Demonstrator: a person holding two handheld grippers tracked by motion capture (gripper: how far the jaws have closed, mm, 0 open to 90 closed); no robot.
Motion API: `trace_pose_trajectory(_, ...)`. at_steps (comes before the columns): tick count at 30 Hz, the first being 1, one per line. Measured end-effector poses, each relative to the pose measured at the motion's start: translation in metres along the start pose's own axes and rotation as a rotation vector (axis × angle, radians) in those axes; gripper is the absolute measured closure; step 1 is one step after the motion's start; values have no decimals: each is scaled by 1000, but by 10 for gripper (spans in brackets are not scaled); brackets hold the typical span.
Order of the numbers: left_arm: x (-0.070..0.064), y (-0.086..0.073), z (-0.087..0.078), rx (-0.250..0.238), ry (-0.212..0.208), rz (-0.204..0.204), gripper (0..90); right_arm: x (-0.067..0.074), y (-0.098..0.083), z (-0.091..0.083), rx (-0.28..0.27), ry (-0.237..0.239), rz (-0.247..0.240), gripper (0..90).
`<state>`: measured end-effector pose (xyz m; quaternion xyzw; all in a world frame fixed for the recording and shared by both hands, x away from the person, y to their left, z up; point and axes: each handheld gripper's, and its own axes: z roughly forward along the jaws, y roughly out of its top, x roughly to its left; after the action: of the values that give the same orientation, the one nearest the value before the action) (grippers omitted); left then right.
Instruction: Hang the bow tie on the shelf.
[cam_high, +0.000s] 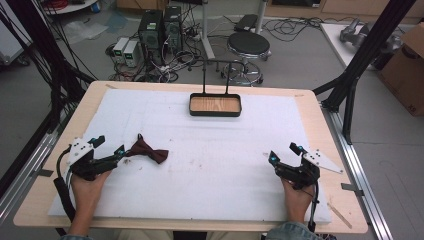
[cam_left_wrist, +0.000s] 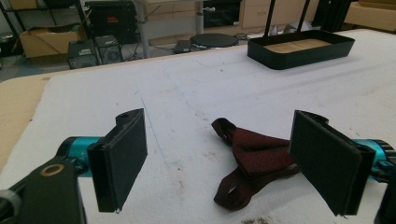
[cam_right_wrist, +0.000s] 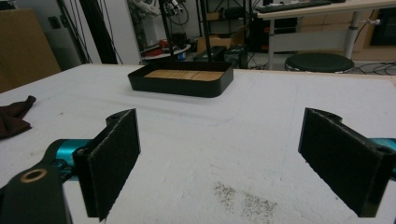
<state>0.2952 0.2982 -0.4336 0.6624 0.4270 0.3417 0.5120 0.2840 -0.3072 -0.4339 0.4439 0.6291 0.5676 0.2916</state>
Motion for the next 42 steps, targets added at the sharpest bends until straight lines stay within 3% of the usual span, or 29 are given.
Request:
trace_pose_trajectory(31, -3, 1, 2, -3, -37, 15, 216, 0, 0, 1, 7, 0, -7, 119)
trace_pose_trajectory(42, -10, 1, 9, 20, -105, 41, 264, 1, 0, 1, 9, -2, -4, 119)
